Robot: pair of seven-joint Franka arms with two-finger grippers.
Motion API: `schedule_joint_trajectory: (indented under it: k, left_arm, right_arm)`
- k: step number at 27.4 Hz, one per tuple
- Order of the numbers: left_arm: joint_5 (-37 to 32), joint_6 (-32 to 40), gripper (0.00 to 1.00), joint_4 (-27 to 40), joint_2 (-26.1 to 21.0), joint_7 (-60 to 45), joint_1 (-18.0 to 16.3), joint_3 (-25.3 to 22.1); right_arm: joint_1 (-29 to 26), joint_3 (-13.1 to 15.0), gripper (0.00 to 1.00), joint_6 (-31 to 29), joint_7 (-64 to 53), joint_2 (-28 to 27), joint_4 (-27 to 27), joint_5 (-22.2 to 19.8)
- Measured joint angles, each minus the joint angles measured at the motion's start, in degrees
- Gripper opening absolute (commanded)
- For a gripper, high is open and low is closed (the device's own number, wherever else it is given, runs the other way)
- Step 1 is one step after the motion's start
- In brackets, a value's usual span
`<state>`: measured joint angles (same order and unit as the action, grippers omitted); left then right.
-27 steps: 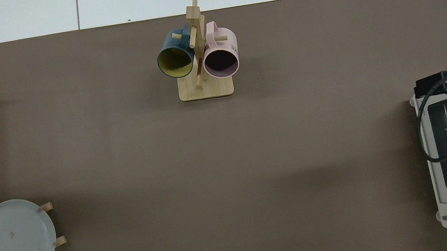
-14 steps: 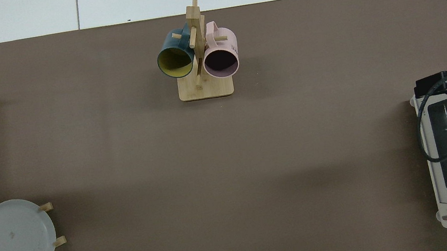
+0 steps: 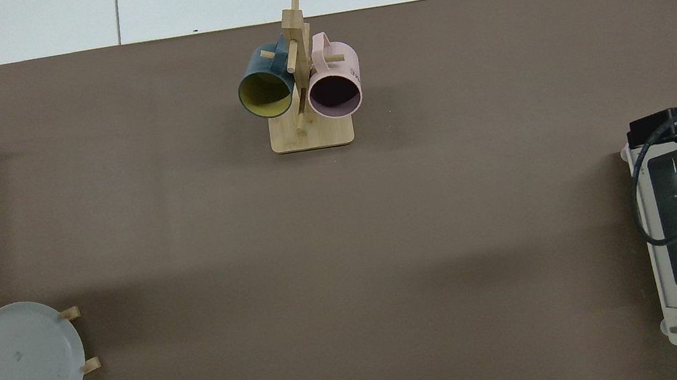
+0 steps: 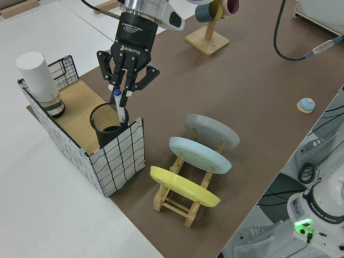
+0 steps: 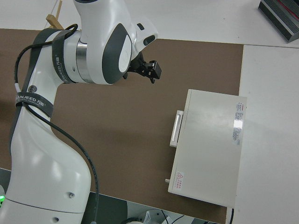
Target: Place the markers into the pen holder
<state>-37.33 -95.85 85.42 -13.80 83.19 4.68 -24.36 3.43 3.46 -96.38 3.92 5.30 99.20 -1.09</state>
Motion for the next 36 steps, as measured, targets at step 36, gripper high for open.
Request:
schedule_joint_trajectory:
  k: [36]
  left_arm:
    - [26.3, 5.0, 1.0, -3.3, 2.8, -34.5, 0.3, 15.6]
  right_arm:
    - [0.0, 0.0, 1.0, 0.0, 0.0, 0.0, 0.0, 0.0]
